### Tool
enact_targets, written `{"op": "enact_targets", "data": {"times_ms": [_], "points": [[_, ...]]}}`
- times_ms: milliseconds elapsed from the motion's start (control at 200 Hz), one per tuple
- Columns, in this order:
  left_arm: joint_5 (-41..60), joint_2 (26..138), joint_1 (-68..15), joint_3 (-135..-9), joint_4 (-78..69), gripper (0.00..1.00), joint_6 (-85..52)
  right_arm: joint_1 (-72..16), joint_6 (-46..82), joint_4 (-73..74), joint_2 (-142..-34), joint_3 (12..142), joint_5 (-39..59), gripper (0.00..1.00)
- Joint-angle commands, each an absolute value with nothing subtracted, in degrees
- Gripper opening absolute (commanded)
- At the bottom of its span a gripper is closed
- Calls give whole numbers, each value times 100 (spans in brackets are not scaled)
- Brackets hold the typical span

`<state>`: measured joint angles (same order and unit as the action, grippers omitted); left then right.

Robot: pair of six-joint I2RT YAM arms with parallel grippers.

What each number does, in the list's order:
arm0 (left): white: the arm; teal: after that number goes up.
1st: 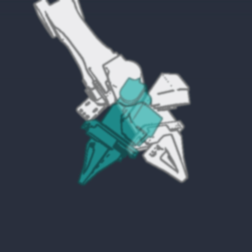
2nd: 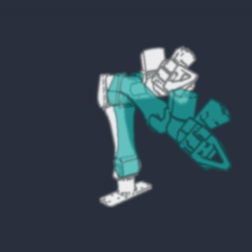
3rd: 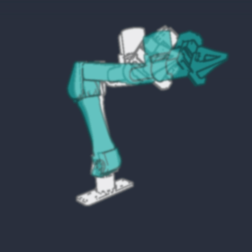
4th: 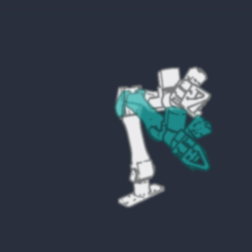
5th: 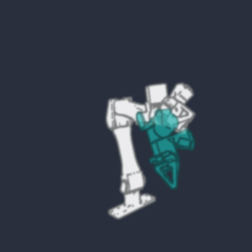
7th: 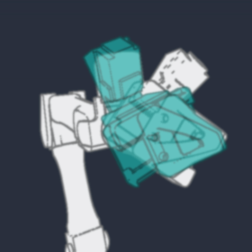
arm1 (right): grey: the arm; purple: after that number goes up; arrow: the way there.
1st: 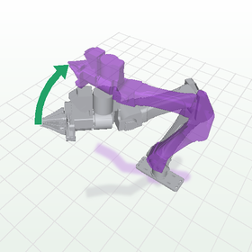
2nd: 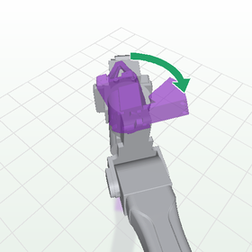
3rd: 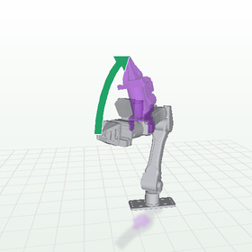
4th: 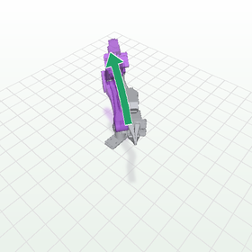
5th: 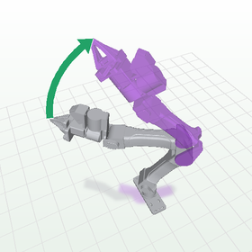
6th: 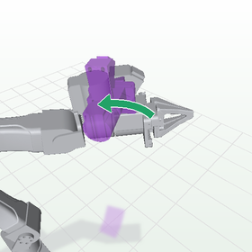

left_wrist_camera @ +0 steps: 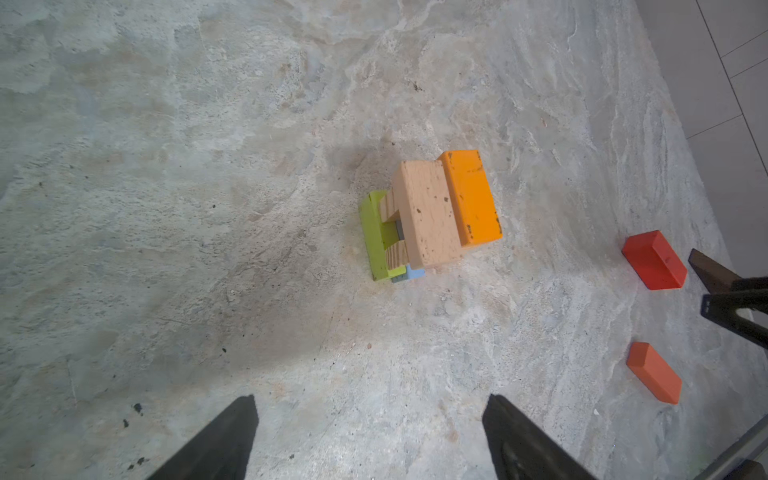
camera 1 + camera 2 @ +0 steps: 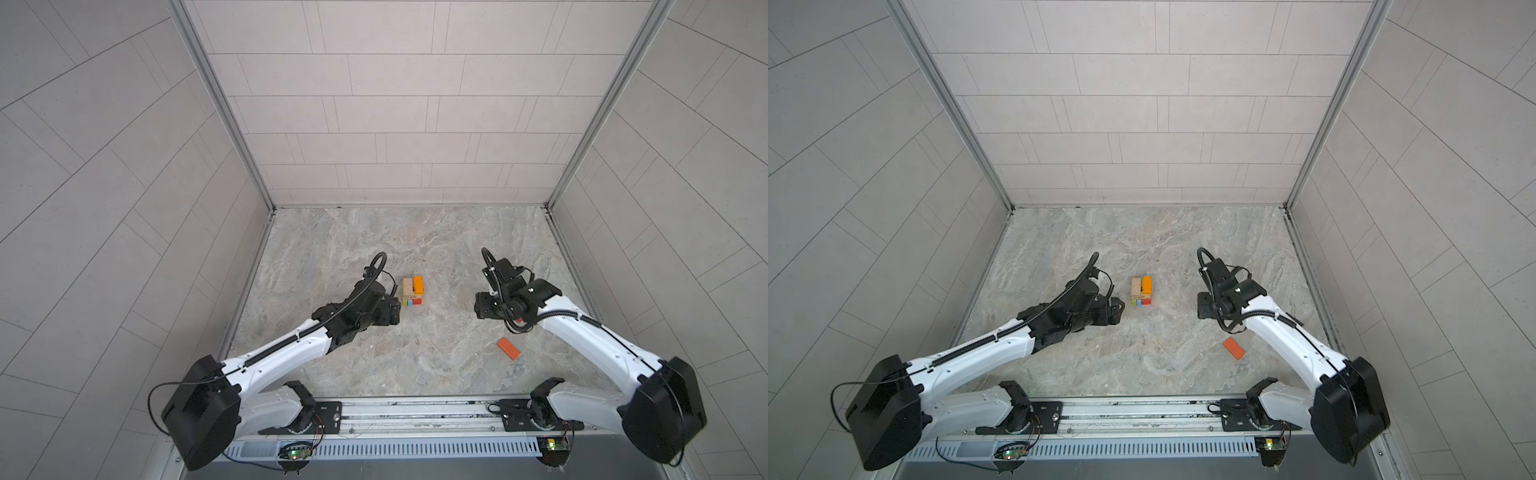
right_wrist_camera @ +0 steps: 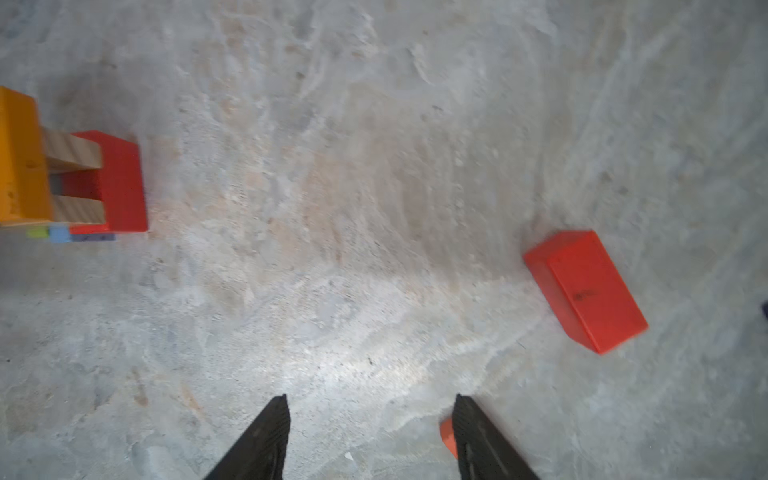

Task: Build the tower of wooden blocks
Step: 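Move the right gripper down to the orange-red block nearer the robot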

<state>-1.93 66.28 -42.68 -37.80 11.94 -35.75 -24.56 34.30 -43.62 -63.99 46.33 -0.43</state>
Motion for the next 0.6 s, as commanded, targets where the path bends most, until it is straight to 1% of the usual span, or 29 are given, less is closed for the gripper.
{"op": "enact_targets", "data": {"times_ms": [0,105,190,400,595], "points": [[-329,6380,-4323,-3609,1336,92,-3559,-2337,3936,-4465,-5611,4069,-501,68],[-321,6235,-4342,-3495,1351,92,-3584,-2207,4179,-4381,-4821,3410,-448,71],[-334,6162,-4351,-3421,1359,92,-3586,-2031,4374,-4466,-4511,3089,-307,74],[-342,6073,-4359,-3229,1246,92,-3630,-1806,4808,-4421,-4254,2559,-102,79],[-325,6108,-4359,-3094,1106,92,-3656,-1793,4974,-4007,-4485,2220,180,84]]}}
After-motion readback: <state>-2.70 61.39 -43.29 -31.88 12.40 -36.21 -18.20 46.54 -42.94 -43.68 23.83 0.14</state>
